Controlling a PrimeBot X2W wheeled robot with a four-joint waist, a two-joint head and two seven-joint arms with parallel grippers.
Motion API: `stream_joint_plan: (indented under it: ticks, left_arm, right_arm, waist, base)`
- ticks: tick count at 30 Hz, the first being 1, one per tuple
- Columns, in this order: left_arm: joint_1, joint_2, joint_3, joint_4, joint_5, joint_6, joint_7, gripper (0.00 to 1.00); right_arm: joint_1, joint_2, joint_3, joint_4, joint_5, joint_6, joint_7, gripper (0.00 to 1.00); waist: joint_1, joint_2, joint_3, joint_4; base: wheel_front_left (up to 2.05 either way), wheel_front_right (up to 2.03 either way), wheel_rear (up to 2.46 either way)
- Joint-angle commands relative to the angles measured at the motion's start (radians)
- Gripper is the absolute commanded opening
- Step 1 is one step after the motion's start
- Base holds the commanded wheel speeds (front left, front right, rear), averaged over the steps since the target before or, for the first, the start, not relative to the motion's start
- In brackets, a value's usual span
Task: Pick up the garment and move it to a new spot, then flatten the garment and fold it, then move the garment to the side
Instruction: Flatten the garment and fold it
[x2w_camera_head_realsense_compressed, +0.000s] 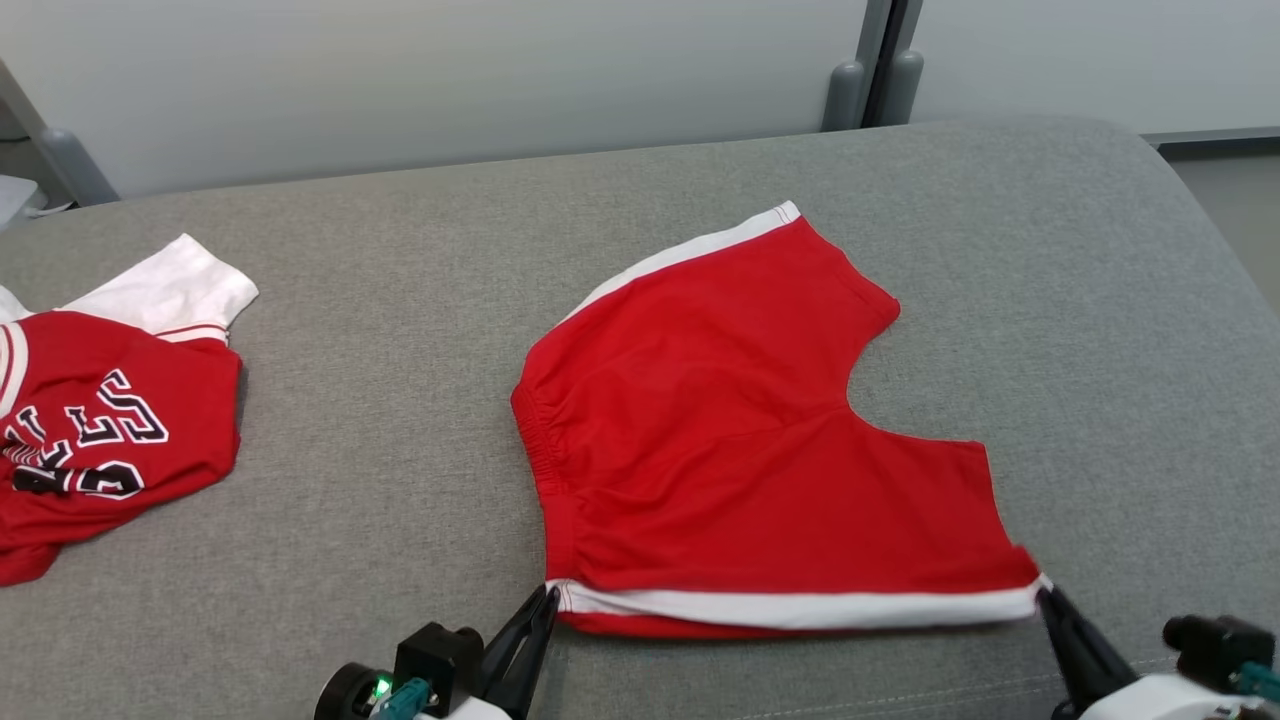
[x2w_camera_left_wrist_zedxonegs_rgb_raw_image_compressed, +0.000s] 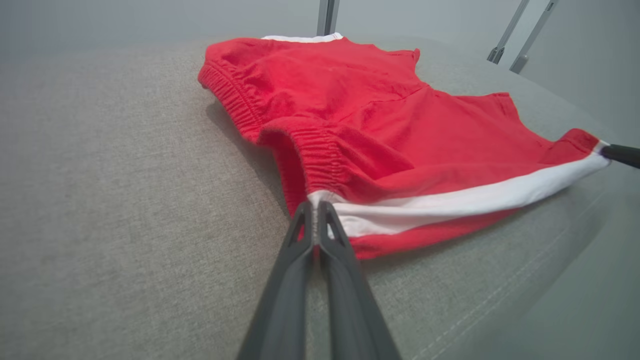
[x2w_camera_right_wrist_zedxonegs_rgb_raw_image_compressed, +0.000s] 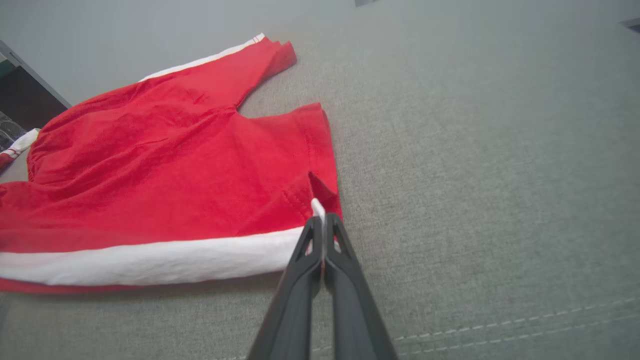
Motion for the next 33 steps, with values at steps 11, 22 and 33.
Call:
stream_joint_plan:
  ticks: [11, 22, 33]
  left_arm:
    - [0.052, 0.034, 0.014, -0.218, -0.048, -0.013, 0.015, 0.0]
    - [0.145, 0.056, 0.019, -0.533, -0.143, -0.004, 0.123, 0.0]
    - [-0.029, 0.02, 0.016, -0.443, -0.305, -0.009, 0.166, 0.0]
  right_arm:
    - [0.071, -0.065, -0.13, -0.287, -0.104, 0.0, -0.006, 0.0]
    - [0.162, -0.067, -0.27, -0.464, -0.128, 0.0, 0.019, 0.0]
    - [-0.231, 0.026, -0.259, -0.192, -0.21, 0.0, 0.15, 0.0]
  waist:
    - [0.0, -0.0001, 0.014, -0.021]
    - [0.0, -0.0001, 0.021, -0.013]
    - [0.0, -0.0001, 0.1, 0.031]
  base:
    - [0.0, 0.0, 0.0]
    - [0.0, 0.0, 0.0]
    - [0.0, 0.0, 0.0]
